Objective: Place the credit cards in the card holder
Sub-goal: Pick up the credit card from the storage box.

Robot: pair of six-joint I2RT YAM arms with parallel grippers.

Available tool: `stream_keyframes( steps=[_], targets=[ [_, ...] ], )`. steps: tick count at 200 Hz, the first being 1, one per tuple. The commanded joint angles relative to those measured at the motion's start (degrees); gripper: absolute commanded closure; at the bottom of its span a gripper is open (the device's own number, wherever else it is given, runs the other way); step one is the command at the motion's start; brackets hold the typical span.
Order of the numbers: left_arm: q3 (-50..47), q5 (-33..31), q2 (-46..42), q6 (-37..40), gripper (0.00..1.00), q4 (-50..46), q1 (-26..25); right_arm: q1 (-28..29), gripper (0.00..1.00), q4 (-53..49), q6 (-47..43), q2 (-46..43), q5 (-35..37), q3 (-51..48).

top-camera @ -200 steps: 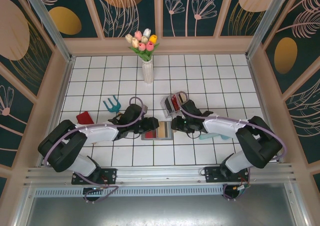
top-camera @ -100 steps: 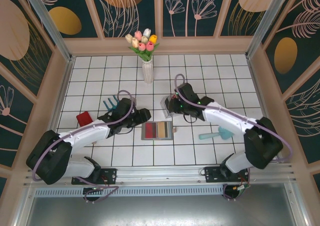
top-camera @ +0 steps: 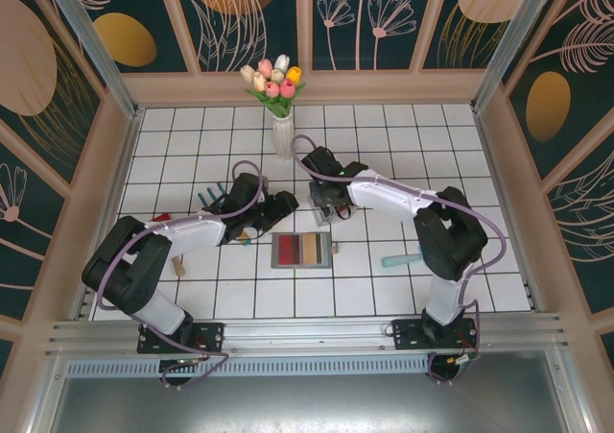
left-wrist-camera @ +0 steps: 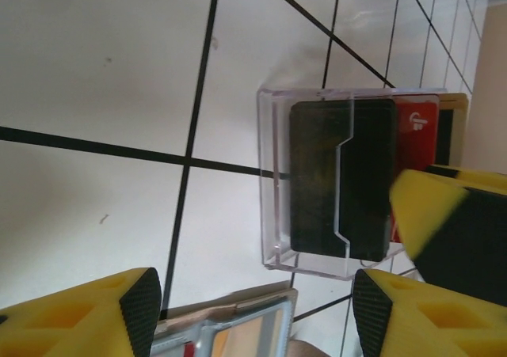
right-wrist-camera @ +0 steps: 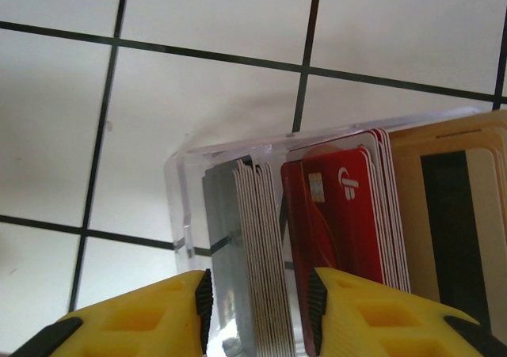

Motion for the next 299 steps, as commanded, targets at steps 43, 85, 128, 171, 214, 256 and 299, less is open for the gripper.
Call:
stream_keyframes(
  steps=[43, 85, 128, 171, 214, 256, 299],
  targets=[
    [-0.6, 0.1, 0.2, -2.4, 0.33, 3.4, 0.5, 1.9, 0.59, -7.6, -2.4, 7.2, 10.0, 5.7],
    [-0.8, 0.1, 0.1, -2.4, 0.33, 3.4, 0.6, 3.3, 0.57, -9.7, -2.1, 8.5, 14.4, 7.2],
    [-1.0, 0.3, -0.5, -2.4, 0.33, 3.5, 0.6, 3.7, 0.58, -10.9, -1.7, 6.2, 17.4, 7.3],
    [-1.0, 0.9, -0.3, -2.6, 0.33, 3.9, 0.7, 3.7, 0.62, -11.0, -1.7, 4.7, 17.3, 7.2],
    [-0.9, 1.6, 0.0, -2.5, 0.33, 4.1, 0.7, 3.7, 0.65, -10.9, -1.7, 3.9, 17.5, 7.0],
    [-0.9, 2.0, 0.2, -2.6, 0.33, 4.4, 0.6, 3.7, 0.72, -10.7, -1.8, 4.0, 16.4, 6.9],
    [-0.7, 2.5, 0.6, -2.5, 0.33, 4.5, 0.6, 3.7, 0.79, -11.1, -1.5, 3.8, 17.9, 7.1]
  ],
)
